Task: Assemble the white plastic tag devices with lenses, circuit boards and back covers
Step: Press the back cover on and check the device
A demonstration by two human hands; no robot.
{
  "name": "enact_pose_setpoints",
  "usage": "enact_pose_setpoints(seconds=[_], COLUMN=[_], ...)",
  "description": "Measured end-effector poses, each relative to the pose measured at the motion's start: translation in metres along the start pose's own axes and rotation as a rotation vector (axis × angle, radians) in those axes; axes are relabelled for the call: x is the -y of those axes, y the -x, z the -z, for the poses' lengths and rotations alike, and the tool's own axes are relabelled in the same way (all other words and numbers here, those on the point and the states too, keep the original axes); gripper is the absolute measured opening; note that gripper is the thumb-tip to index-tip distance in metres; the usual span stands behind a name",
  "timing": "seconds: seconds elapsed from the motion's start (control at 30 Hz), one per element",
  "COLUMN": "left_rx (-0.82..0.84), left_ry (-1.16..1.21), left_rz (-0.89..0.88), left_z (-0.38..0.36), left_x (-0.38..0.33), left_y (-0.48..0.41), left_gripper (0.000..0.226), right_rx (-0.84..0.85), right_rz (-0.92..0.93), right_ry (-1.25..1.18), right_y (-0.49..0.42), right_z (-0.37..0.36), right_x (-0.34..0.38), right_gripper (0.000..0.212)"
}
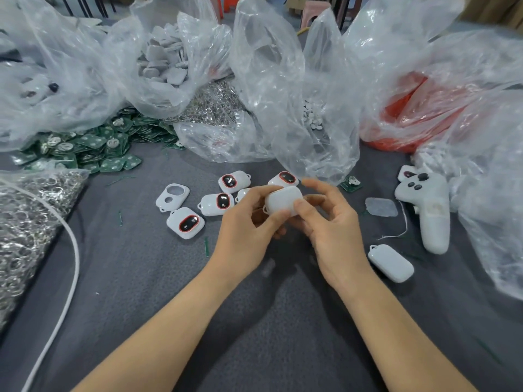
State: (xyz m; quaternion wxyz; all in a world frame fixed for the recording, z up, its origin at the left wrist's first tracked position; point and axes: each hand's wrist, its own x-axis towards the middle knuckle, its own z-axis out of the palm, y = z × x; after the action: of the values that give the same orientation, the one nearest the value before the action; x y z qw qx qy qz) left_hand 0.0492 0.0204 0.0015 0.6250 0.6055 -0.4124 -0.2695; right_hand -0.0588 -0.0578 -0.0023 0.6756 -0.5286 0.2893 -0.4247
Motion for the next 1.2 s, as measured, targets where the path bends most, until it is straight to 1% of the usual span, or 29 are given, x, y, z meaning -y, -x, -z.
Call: enact_pose_setpoints(seconds=[0.13, 0.17, 0.23, 0.4, 0.57, 0.77, 0.87, 0.97, 1.1, 1.17, 1.2], left_rx=[0.092, 0.115, 0.156, 0.195, 0.141, 0.069, 0.054, 0.023, -0.013, -0.037, -0.046], left_ry=[0.096, 0.111, 0.115, 0.116, 0.085, 0.030, -0.003, -0.087, -0.153, -0.210, -0.227], left_rz=[0.036, 0.041, 0.036, 0.046, 0.016, -0.053, -0.101, -0.156, -0.207, -0.251, -0.265], left_z=[0.008, 0.010, 0.012, 0.015, 0.014, 0.009, 0.009, 0.008, 0.009, 0.009, 0.008], left_x=[-0.002, -0.002, -0.004, -0.006, -0.006, -0.004, -0.004, -0.003, -0.003, -0.002, -0.002], left_y=[-0.004, -0.004, -0.004, -0.004, 0.000, 0.004, 0.005, 0.004, 0.003, 0.002, 0.002], left_gripper=[0.023, 0.023, 0.023, 0.028, 0.023, 0.016, 0.012, 0.013, 0.013, 0.011, 0.012], right_rx=[0.224, 0.255, 0.274, 0.284, 0.277, 0.234, 0.220, 0.182, 0.175, 0.167, 0.152], right_rz=[-0.038, -0.038, -0.040, -0.095, -0.023, 0.075, 0.079, 0.092, 0.088, 0.102, 0.128], right_ry=[0.074, 0.107, 0.129, 0.073, 0.129, 0.163, 0.133, 0.107, 0.082, 0.109, 0.149], right_y=[-0.003, -0.003, -0.002, 0.002, 0.008, 0.011, 0.011, 0.010, 0.012, 0.012, 0.012], right_z=[0.008, 0.009, 0.010, 0.006, 0.000, -0.001, -0.003, -0.005, -0.008, -0.008, -0.007], right_x=[0.010, 0.011, 0.013, 0.016, 0.016, 0.016, 0.016, 0.015, 0.015, 0.013, 0.012], right_gripper=[0.038, 0.041, 0.039, 0.030, 0.024, 0.020, 0.020, 0.018, 0.014, 0.007, 0.009])
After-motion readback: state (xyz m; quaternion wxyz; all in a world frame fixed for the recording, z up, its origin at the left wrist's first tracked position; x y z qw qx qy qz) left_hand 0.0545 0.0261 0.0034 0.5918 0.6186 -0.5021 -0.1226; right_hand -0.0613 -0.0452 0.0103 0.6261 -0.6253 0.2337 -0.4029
